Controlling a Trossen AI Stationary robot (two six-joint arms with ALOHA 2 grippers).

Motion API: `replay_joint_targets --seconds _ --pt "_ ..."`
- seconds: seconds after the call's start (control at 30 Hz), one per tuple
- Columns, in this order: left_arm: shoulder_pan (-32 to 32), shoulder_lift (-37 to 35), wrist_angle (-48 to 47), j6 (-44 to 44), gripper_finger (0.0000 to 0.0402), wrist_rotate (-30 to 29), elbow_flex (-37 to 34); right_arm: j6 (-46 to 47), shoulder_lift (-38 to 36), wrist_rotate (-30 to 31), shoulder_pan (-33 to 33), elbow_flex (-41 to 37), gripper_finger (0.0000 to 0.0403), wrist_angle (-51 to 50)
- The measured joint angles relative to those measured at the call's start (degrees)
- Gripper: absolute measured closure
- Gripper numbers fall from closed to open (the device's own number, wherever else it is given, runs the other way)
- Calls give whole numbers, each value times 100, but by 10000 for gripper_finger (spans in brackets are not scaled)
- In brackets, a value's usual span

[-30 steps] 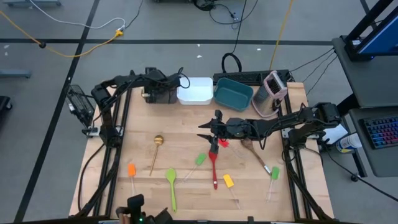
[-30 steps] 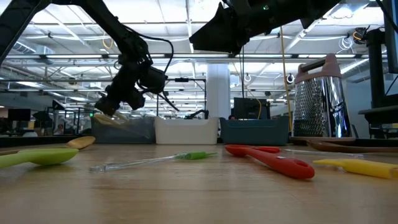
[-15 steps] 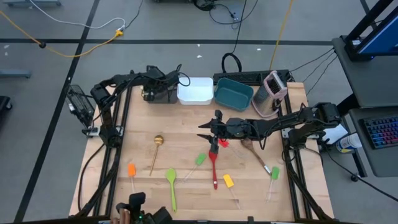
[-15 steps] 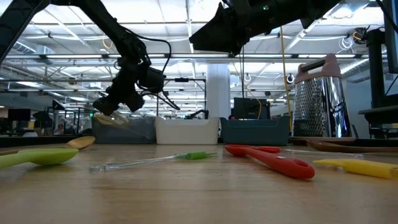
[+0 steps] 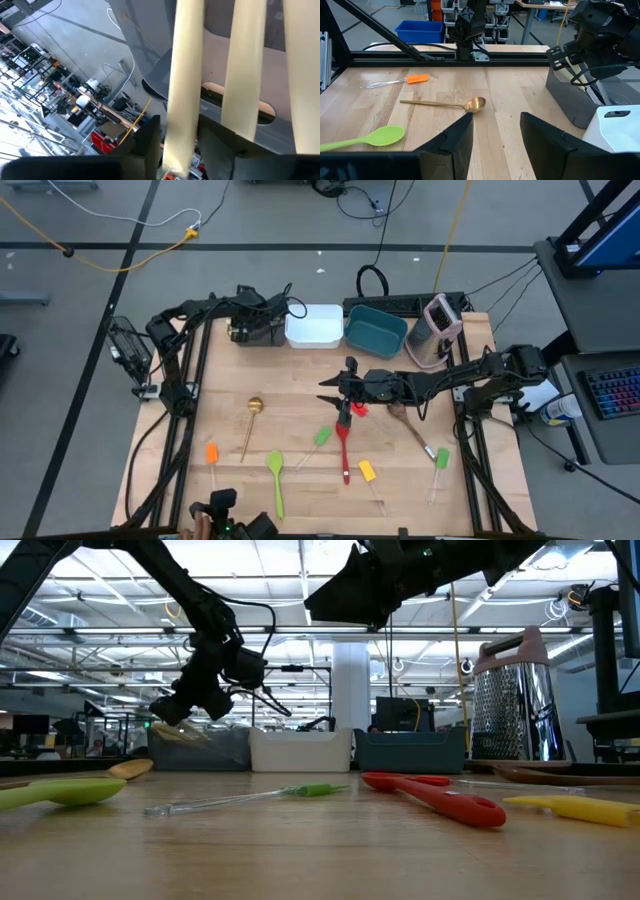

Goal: Pick & Place Kitchen Items
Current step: Put the yellow table knife into the black bin, then put the gold serving spoon into the white bin

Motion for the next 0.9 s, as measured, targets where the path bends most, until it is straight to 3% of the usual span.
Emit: replay_joint_targets --seconds 0.27,0.53,0.7,0.8,0.9 --pt "-75 0 100 -145 205 -51 0 -1 0 0 0 -1 248 0" --pt "-365 -57 88 -788 199 -618 0 -1 0 0 0 -1 248 -32" --pt "-648 -365 51 -1244 199 -649 0 1 -1 0 0 -3 248 -192" --pt "-829 -705 25 -1530 199 -345 0 3 -2 0 0 -3 248 -237" --pt "-993 -1150 -12 -1977 199 384 0 118 -1 -1 0 -3 248 -237"
